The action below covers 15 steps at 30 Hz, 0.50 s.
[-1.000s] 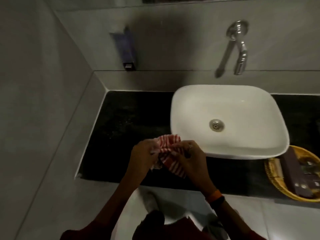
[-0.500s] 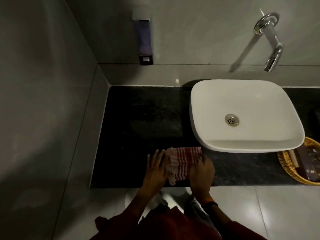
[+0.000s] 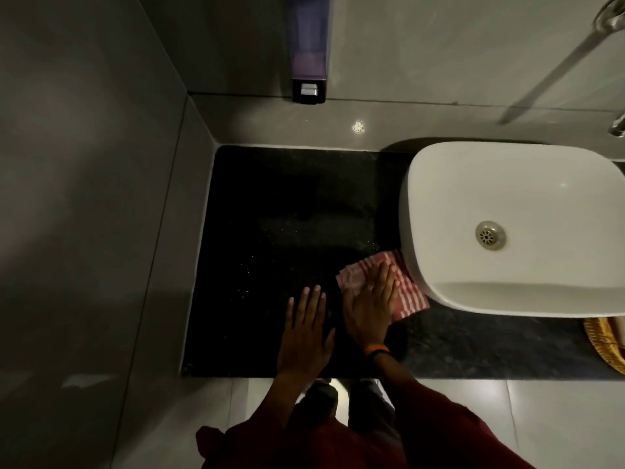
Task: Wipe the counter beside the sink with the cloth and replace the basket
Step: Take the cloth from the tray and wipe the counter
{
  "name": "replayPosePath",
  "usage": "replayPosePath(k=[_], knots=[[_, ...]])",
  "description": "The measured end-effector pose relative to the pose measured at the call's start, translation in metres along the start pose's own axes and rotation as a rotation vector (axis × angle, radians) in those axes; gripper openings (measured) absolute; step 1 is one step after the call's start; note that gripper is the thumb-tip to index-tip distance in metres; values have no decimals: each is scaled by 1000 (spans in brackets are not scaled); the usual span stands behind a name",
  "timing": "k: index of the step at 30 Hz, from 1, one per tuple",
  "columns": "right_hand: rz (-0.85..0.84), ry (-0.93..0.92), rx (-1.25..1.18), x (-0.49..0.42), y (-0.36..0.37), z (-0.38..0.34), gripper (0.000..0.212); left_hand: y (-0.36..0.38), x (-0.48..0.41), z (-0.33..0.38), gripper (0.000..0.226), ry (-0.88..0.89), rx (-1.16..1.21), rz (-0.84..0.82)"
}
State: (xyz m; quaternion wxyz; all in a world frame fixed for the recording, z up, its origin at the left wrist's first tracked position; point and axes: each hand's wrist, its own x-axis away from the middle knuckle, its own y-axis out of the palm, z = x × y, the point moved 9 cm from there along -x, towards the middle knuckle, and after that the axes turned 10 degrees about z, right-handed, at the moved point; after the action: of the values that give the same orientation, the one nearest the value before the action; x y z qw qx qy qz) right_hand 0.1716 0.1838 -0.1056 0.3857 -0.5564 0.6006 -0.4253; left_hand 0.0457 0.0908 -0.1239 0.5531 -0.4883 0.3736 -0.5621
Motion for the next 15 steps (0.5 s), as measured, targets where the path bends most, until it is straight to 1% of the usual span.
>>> replayPosePath(k=[3, 5, 9, 13, 15], knots=[[-24, -80, -15, -31, 9, -14, 87, 2, -1, -1, 73, -1, 21, 14], [-60, -172, -11, -52, 17, -28, 88, 3, -1, -1, 73, 3, 36, 26], [-167, -458, -67, -82, 34, -71, 81, 4, -2, -1, 73, 20, 2, 54], [-204, -766, -48, -86, 50, -121, 78, 6, -1, -1, 73, 28, 3, 73], [-204, -874, -42, -82, 54, -133, 76, 9, -1, -2, 73, 30, 13, 74]])
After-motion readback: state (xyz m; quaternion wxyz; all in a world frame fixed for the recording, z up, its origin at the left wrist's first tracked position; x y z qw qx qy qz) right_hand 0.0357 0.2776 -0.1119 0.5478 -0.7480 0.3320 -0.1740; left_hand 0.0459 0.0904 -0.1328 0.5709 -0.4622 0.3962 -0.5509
